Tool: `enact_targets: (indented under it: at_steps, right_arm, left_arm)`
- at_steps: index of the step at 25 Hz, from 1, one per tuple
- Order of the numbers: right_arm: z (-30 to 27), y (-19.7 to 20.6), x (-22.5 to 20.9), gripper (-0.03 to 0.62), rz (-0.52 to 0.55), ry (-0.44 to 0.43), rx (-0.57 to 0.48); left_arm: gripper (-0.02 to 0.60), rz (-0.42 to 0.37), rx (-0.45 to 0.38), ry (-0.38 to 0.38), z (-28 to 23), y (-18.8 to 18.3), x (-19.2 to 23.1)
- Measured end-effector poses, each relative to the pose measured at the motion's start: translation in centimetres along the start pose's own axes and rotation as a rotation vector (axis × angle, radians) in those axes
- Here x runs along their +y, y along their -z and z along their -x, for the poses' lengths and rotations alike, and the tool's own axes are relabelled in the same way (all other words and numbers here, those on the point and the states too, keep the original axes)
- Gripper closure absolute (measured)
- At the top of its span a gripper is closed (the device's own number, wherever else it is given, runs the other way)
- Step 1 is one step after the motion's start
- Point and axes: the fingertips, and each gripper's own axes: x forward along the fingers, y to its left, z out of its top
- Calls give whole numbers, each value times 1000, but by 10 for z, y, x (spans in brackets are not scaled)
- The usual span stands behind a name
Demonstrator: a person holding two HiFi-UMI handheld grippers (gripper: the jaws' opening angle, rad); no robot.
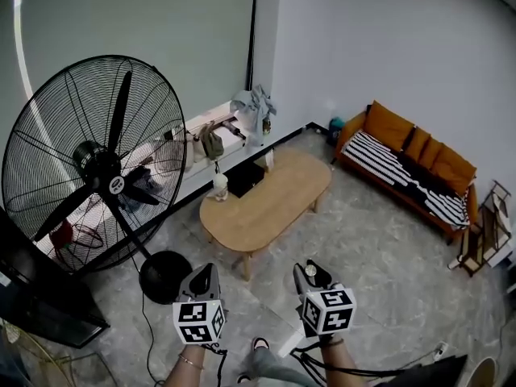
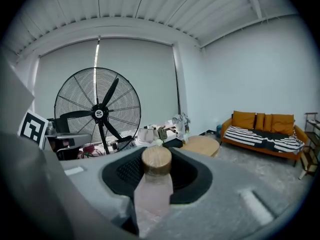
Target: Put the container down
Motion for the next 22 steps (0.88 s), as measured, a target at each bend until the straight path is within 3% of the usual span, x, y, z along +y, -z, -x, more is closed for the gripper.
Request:
enact_targets:
  at_steps: [22]
  right_arm:
    - [-119,-58,-100,464,11,-85,20]
  left_arm:
    - [588,-27,16,-57,-142,-40,-22]
